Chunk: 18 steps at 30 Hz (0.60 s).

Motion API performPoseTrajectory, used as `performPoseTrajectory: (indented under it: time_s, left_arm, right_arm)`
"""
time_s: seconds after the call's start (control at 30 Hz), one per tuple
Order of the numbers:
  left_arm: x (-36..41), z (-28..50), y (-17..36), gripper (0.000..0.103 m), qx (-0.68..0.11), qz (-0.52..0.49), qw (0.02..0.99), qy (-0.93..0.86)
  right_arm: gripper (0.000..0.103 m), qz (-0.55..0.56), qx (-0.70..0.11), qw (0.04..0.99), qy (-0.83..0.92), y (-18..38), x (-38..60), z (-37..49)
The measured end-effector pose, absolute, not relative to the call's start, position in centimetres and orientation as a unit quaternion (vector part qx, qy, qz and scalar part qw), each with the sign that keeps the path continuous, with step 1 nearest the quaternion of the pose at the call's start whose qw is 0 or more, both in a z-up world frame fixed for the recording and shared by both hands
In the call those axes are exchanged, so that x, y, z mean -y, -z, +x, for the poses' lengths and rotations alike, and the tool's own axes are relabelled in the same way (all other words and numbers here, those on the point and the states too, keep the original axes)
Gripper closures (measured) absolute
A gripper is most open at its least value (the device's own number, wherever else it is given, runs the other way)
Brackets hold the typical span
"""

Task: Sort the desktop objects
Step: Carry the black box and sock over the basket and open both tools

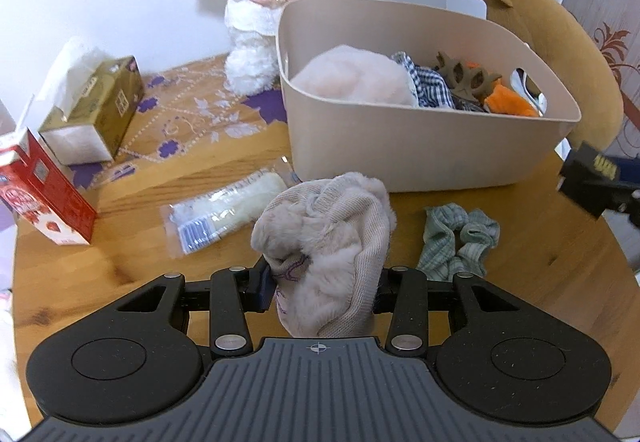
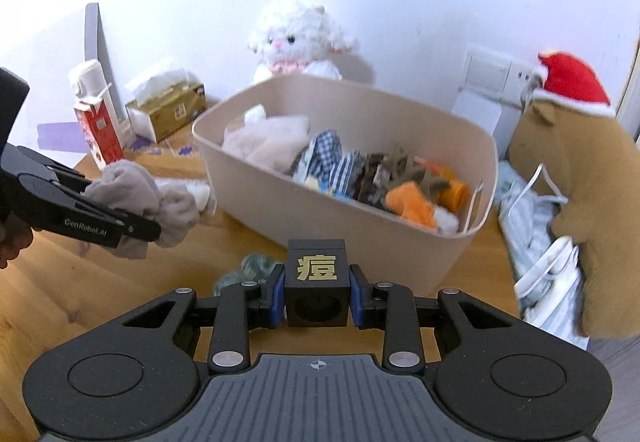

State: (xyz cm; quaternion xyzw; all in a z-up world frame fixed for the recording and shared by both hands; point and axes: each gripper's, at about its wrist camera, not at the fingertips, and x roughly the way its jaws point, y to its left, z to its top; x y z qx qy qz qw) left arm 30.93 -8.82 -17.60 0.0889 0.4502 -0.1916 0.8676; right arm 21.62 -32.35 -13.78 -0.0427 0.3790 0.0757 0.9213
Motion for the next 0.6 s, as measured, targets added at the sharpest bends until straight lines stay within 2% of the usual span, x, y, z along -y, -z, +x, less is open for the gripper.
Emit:
performPoseTrajectory:
  time_s: [0.6]
  left_arm:
    - [11.7,33.1,9.3,0.060,-0.357,0.096,0.899,0.235]
  right_arm:
    - [0.074,-0.044,-0.305,0.951,-0.032,8.3,36.0,22.4]
